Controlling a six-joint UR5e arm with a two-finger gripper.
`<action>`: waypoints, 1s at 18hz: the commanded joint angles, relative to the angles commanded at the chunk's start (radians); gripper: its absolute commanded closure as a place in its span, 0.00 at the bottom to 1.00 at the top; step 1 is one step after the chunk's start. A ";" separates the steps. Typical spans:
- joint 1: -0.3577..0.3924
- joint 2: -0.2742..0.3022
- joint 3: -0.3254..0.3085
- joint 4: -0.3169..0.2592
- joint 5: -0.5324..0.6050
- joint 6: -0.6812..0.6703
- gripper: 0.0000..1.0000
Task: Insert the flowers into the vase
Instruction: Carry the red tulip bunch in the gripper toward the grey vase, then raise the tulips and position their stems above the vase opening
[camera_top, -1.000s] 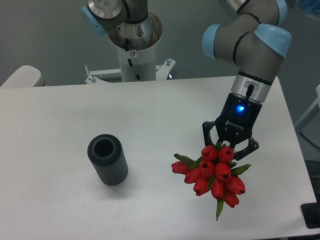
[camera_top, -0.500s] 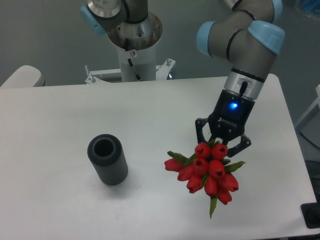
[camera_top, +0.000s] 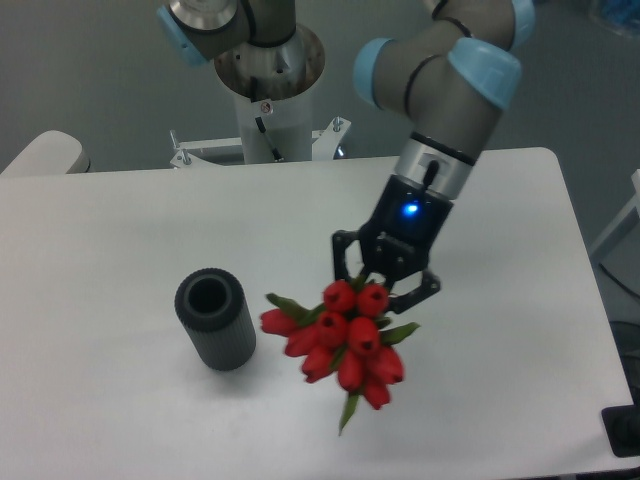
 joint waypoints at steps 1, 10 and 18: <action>-0.002 0.002 0.000 0.000 -0.006 -0.011 0.74; -0.029 0.011 0.021 0.040 -0.274 -0.023 0.75; -0.034 0.034 0.023 0.041 -0.390 -0.020 0.74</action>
